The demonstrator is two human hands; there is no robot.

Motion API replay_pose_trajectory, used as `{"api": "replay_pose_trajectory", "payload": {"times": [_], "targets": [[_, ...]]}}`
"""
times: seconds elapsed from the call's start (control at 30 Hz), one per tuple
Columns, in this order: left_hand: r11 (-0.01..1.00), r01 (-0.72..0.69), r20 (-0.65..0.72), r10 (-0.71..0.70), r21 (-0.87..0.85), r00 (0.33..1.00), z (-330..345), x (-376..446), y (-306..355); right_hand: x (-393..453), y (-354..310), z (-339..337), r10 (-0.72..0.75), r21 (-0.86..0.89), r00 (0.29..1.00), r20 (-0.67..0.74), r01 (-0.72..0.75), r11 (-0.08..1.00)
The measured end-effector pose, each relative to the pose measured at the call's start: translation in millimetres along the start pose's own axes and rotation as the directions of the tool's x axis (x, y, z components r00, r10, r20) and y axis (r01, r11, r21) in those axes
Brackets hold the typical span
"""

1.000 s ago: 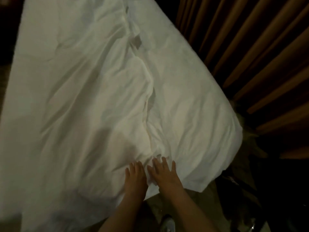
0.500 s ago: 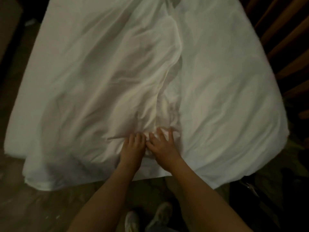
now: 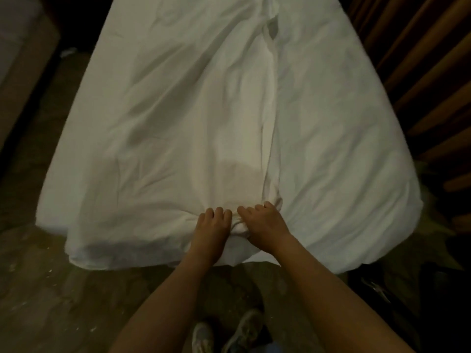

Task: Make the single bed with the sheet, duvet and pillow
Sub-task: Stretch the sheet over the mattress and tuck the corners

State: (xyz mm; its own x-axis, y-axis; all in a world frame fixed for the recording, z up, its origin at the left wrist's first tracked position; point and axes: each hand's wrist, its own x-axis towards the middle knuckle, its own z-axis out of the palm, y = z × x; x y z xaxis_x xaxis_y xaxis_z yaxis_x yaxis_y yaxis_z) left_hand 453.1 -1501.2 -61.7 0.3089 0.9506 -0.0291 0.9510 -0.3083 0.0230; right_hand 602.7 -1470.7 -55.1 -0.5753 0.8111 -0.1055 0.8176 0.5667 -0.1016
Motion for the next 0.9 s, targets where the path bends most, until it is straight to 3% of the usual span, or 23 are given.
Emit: {"api": "replay_pose_trajectory", "payload": {"times": [0.3, 0.57, 0.63, 0.67, 0.77, 0.83, 0.9], "targets": [[0.999, -0.029, -0.054, 0.03, 0.032, 0.998, -19, -34, 24, -48, -7, -19, -0.013, 0.047, 0.999, 0.036, 0.011, 0.999], [0.999, -0.027, -0.141, 0.032, 0.034, 0.989, -43, -32, 79, -102, 52, -51, -0.094, 0.028, 0.988, -0.126, 0.099, 0.995], [0.995, -0.092, -0.031, 0.094, 0.049, 0.995, -31, -40, 105, -131, 72, -42, -0.029, -0.053, 0.999, -0.012, 0.029, 0.998], [0.99, -0.13, 0.037, 0.128, 0.058, 0.991, -20, -46, 118, -148, 80, -37, 0.041, -0.11, 0.988, 0.151, -0.025, 0.994], [0.983, -0.178, 0.195, 0.166, 0.045, 0.967, 6, -59, 150, -204, 100, -4, 0.249, -0.301, 0.78, 0.574, -0.082, 0.95], [0.984, -0.175, 0.181, 0.168, 0.023, 0.969, 6, -57, 163, -221, 102, 2, 0.253, -0.31, 0.741, 0.621, -0.064, 0.949], [0.987, -0.154, 0.159, 0.147, 0.034, 0.976, 0, -49, 167, -218, 102, 2, 0.211, -0.262, 0.797, 0.566, -0.068, 0.963]]}}
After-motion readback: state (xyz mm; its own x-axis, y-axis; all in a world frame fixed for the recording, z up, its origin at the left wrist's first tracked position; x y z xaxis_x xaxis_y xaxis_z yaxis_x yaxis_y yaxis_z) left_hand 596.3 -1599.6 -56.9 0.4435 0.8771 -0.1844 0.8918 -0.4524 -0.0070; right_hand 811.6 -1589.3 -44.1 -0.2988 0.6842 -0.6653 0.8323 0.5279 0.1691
